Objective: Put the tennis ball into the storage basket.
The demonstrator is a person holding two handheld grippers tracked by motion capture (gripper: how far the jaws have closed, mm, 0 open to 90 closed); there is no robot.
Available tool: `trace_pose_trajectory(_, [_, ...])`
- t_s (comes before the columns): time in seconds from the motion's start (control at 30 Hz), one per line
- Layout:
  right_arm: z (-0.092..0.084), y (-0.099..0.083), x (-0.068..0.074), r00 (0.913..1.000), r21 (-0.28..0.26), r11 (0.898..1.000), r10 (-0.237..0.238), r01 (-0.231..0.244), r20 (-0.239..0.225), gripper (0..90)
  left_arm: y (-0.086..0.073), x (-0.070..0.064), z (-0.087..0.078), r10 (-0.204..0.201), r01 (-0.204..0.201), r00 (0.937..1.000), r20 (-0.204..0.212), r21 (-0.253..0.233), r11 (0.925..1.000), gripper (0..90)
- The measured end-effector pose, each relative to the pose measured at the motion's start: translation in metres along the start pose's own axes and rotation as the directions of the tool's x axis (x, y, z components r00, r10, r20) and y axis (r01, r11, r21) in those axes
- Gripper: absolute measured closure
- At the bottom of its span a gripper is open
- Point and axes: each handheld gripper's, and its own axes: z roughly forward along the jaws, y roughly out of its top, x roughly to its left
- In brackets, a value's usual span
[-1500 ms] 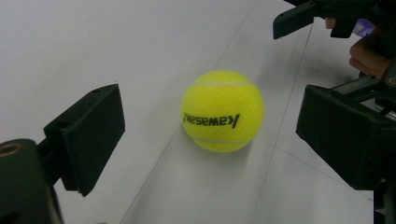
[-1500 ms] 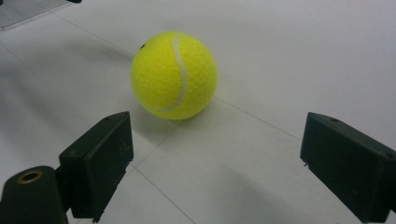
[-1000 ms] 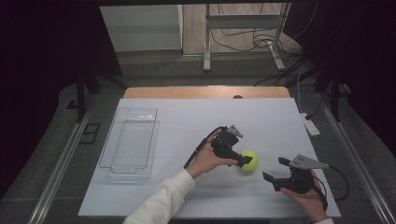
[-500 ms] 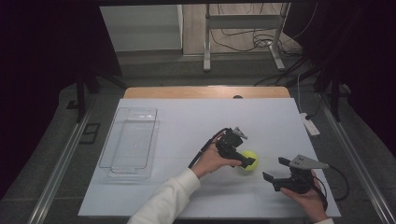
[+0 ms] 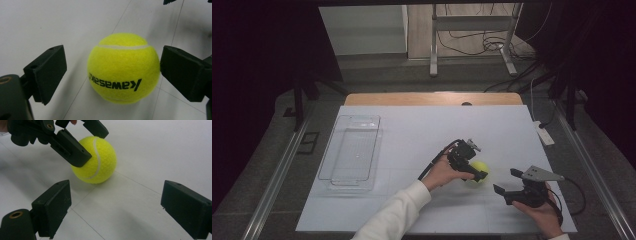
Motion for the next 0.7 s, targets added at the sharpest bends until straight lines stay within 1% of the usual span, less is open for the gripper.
trace_pose_trajectory(0.03, [0.0, 0.0, 0.0, 1.0, 0.0, 1.0, 0.0, 0.0, 0.0, 9.8, 0.0, -0.001, 0.002, -0.005, 0.005, 1.0, 0.0, -0.003, 1.0, 9.1])
trace_pose_trajectory(0.07, [0.0, 0.0, 0.0, 1.0, 0.0, 1.0, 0.0, 0.0, -0.001, 9.8, 0.0, -0.001, 0.003, 0.003, -0.003, 1.0, 0.001, 0.009, 1.0, 9.1])
trace_pose_trajectory(0.1, [0.0, 0.0, 0.0, 1.0, 0.002, 1.0, -0.002, 0.002, 0.001, 9.9, 0.0, -0.002, 0.005, -0.003, 0.003, 1.0, -0.001, 0.007, 1.0, 9.1])
trace_pose_trajectory(0.17, [0.0, 0.0, 0.0, 1.0, 0.002, 1.0, -0.003, 0.003, 0.002, 9.9, 0.0, -0.002, 0.006, 0.001, -0.001, 1.0, -0.001, 0.013, 0.9999, 9.2])
trace_pose_trajectory(0.27, [0.0, 0.0, 0.0, 1.0, 0.002, 1.0, -0.002, 0.002, 0.002, 9.8, 0.0, -0.003, 0.01, -0.005, 0.005, 1.0, 0.002, 0.023, 0.9997, 9.1])
trace_pose_trajectory(0.33, [0.0, 0.0, 0.0, 1.0, 0.002, 1.0, -0.003, 0.003, 0.002, 9.9, 0.0, -0.002, 0.011, 0.002, -0.002, 1.0, 0.006, 0.034, 0.9994, 9.6])
trace_pose_trajectory(0.4, [0.0, 0.0, 0.0, 1.0, 0.001, 1.0, -0.004, 0.004, 0.001, 9.9, 0.0, -0.003, 0.012, -0.001, 0.001, 0.9999, 0.016, 0.028, 0.9996, 11.8])
trace_pose_trajectory(0.47, [0.0, 0.0, 0.0, 1.0, 0.0, 1.0, -0.004, 0.004, 0.001, 9.9, 0.0, -0.003, 0.012, 0.006, -0.007, 0.9997, 0.025, 0.029, 0.9995, 17.5])
trace_pose_trajectory(0.5, [0.0, 0.0, 0.0, 1.0, 0.0, 1.0, -0.003, 0.003, 0.001, 9.8, 0.0, -0.004, 0.012, 0.008, -0.009, 0.9993, 0.036, 0.027, 0.9996, 19.6])
trace_pose_trajectory(0.53, [0.0, 0.0, 0.0, 1.0, 0.0, 1.0, -0.003, 0.003, 0.001, 9.8, 0.0, -0.004, 0.012, 0.008, -0.009, 0.9993, 0.036, 0.027, 0.9996, 22.5])
trace_pose_trajectory(0.57, [0.0, 0.0, 0.0, 1.0, 0.0, 1.0, -0.002, 0.002, 0.001, 9.9, 0.0, -0.004, 0.011, 0.012, -0.013, 0.999, 0.043, 0.024, 0.9996, 22.5])
trace_pose_trajectory(0.6, [0.0, 0.0, 0.0, 1.0, 0.0, 1.0, -0.002, 0.002, 0.001, 9.8, 0.0, -0.005, 0.011, 0.014, -0.015, 0.9991, 0.039, 0.025, 0.9996, 24.3])
trace_pose_trajectory(0.7, [0.0, 0.0, 0.0, 1.0, 0.0, 1.0, -0.004, 0.004, 0.002, 9.9, 0.001, -0.005, 0.011, 0.014, -0.015, 0.9992, 0.038, 0.031, 0.9994, 25.5])
